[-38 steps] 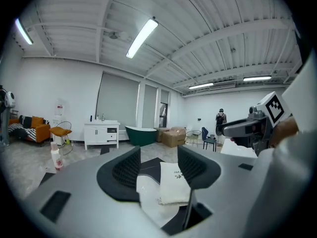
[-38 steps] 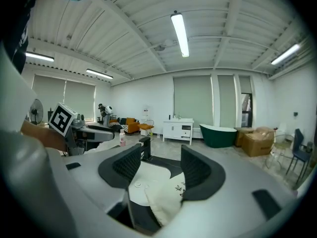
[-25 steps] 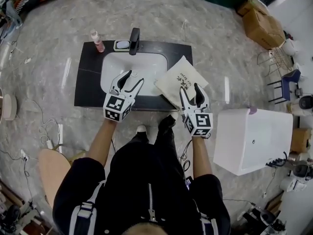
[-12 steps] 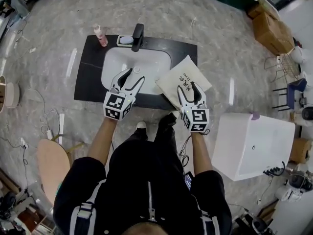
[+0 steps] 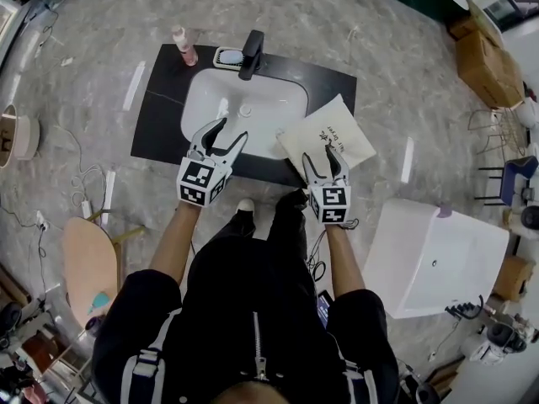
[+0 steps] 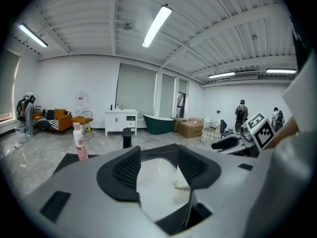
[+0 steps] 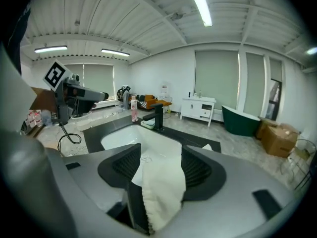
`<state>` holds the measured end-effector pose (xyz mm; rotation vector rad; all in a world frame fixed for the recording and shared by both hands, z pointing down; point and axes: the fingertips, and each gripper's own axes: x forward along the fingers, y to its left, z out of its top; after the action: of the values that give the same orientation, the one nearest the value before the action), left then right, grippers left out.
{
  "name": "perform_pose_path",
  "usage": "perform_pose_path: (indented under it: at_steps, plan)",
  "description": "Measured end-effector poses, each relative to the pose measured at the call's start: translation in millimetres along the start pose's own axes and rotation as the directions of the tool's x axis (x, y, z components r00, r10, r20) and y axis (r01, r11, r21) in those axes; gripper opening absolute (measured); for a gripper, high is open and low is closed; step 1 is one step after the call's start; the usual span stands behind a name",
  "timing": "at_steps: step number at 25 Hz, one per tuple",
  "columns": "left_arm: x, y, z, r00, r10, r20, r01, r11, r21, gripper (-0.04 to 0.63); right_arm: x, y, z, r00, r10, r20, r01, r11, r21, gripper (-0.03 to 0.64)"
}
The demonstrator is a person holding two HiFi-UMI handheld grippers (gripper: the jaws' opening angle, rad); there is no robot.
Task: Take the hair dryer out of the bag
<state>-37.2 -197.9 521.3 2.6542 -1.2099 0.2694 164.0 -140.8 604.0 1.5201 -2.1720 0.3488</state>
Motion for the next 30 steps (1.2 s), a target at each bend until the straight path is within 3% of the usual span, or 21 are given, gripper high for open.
perform_pose_path:
  at_steps: [8,17,23,27,30]
  plan:
    - [-10,16,-15,0.998,0.049,-0.028,-0.049,0.998,-0.025,0.239,32,20,-60,0.988,0.055,-0.142,-0.061,0.997,-0.038,0.264]
    - [-27,34,-29,0.993,0.109,-0.051,-0.112,0.992,-0.052,0.239,48,33,-93,0.971,0.069,-0.23,-0.089,0.993,-0.08,0.264]
    - [-37,40,-35,0.989,0.134,-0.06,-0.138,0.988,-0.065,0.239,56,32,-119,0.95,-0.012,-0.312,-0.065,0.97,-0.235,0.264]
    - [-44,42,-39,0.987,0.147,-0.064,-0.151,0.985,-0.079,0.239,55,30,-138,0.93,-0.035,-0.367,-0.064,0.965,-0.255,0.256]
    - [-47,44,-41,0.987,0.148,-0.057,-0.154,0.982,-0.11,0.239,56,25,-141,0.921,-0.052,-0.385,-0.055,0.963,-0.263,0.207]
